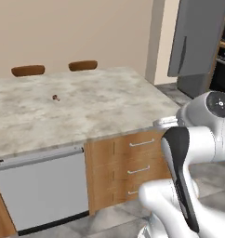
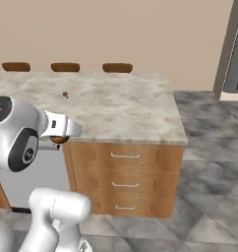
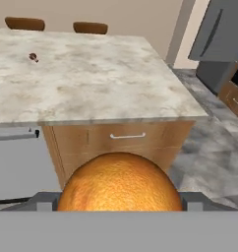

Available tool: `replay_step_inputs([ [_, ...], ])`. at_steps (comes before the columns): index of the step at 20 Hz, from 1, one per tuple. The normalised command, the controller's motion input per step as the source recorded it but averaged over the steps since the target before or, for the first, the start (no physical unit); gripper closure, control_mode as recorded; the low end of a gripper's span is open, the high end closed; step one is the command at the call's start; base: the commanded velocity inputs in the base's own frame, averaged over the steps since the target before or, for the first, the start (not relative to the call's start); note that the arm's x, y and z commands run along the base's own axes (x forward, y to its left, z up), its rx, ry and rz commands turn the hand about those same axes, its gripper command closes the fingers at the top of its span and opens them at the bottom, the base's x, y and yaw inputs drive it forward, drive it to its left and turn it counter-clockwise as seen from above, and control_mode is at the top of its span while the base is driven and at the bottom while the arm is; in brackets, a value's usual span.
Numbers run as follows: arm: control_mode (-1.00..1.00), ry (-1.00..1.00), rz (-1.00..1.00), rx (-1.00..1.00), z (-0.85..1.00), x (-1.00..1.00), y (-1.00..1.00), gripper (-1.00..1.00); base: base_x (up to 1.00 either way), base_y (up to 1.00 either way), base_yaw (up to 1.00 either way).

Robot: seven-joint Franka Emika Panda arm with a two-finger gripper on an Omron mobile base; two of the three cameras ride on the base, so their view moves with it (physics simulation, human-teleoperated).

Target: Place the liquor on the top shelf of the fridge to keep it out of children's reach, and place the orange and mushroom on lower shelves for easy access.

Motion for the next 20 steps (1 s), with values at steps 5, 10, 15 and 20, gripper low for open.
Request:
replay_step_inputs([
  [5,1.00,0.00,0.00,0.00,0.00,0.00,0.00,1.00,-0.04,-1.00,-0.54],
  [10,1.00,0.00,0.00,0.00,0.00,0.00,0.00,1.00,0.15,-0.99,-0.60],
  [15,1.00,0.00,0.00,0.00,0.00,0.00,0.00,1.00,0.68,-0.98,-0.37],
  [20,1.00,0.00,0.00,0.00,0.00,0.00,0.00,1.00,0.95,-0.95,-0.19],
])
